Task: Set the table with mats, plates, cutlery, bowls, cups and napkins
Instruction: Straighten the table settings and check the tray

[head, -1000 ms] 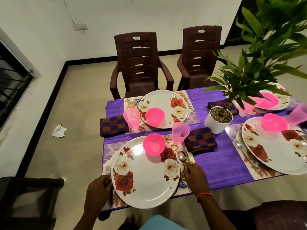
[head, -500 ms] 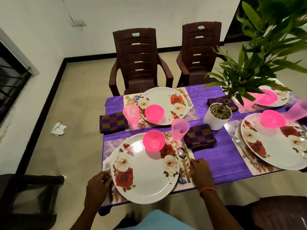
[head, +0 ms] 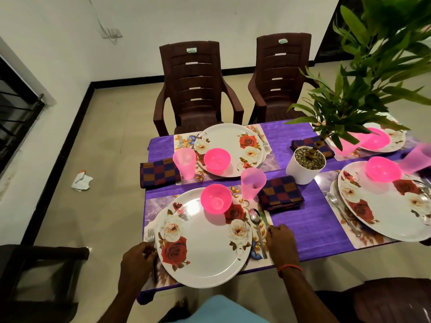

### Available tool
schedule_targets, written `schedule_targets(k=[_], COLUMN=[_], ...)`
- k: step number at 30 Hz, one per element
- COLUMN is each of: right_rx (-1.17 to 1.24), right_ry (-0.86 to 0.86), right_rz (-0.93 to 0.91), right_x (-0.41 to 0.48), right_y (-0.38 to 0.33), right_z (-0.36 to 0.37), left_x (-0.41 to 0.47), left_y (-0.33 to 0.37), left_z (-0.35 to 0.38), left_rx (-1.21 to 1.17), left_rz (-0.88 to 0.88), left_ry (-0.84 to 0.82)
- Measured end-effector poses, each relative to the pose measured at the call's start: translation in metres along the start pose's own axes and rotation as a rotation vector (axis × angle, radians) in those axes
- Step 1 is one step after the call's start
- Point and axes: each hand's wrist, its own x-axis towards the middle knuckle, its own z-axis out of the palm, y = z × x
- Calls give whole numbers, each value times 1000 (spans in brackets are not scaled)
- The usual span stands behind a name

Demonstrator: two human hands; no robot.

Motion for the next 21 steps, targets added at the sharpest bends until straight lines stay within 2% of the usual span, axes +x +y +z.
schedule_targets(k=[5,11,15,21], right_rx=[52,33,59,47], right_ry=[41,-130,-151,-159], right_rz=[-52,-126,-112,-111], right_x=[-3,-16,-16,-15], right_y=[-11,-26,-30,-32], right_z=[-6,0,1,4], left_x=[0,1,3,11], left_y=[3,9,15,17], left_z=[-1,1,3,8], left_rx=[0,-22,23,27], left_rz=[10,13,37,-49], left_ry=[10,76,23,-30])
